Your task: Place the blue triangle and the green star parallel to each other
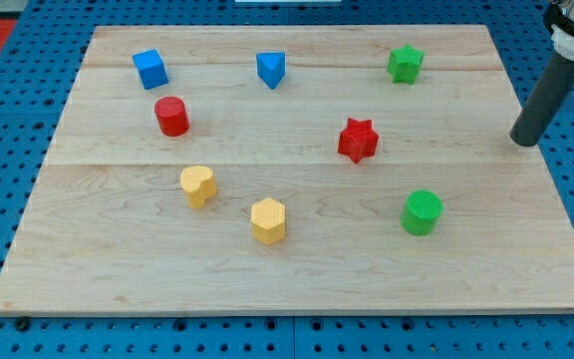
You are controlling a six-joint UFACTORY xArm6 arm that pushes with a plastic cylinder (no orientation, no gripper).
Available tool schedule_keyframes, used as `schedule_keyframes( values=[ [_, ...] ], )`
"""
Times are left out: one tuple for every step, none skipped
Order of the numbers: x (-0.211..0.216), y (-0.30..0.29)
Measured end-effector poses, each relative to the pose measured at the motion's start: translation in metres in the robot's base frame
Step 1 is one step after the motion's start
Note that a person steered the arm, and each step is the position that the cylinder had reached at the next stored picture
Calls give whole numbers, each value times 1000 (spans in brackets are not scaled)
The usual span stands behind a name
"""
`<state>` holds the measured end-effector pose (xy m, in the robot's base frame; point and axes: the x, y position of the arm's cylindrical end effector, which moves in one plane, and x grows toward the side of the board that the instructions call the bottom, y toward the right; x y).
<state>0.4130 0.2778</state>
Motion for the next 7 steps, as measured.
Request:
schedule_keyframes(
  values=[
    [0, 0],
    [0, 1],
    [-1, 17],
    [4, 17],
    [-4, -3],
    [-70, -55],
    [-112, -95]
  ],
)
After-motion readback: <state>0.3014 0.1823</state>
